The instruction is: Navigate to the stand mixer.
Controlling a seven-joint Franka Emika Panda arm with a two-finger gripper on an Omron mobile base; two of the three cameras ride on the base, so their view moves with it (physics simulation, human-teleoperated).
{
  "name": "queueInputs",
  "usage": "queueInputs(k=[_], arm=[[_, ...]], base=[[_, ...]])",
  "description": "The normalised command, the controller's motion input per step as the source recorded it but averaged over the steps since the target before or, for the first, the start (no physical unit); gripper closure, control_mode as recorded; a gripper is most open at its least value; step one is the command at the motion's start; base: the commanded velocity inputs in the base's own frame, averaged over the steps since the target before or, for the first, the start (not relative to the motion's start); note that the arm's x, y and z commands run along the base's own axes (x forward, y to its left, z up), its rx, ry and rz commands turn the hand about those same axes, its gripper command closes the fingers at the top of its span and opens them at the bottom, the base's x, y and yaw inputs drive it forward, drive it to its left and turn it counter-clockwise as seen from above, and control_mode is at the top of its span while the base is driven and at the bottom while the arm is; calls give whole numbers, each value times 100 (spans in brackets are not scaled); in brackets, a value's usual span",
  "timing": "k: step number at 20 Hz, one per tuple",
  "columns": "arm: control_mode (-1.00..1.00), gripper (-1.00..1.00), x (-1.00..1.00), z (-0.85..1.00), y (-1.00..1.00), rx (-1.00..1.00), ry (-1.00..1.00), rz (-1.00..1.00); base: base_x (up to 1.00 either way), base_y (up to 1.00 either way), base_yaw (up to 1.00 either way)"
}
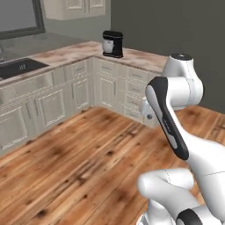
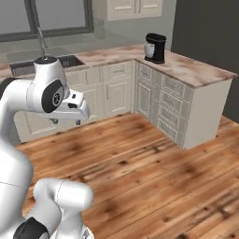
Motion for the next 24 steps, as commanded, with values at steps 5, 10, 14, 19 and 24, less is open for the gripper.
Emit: queueInputs(k=[5,10,14,19,24], arm=[[100,-100,0,0,0,0,0,0],[100,-100,0,0,0,0,0,0],[100,-100,0,0,0,0,0,0],[100,-100,0,0,0,0,0,0],[100,-100,0,0,0,0,0,0]], base=[[100,86,-32],[100,84,-31],[100,88,-32],[99,74,-34],[90,40,-41]])
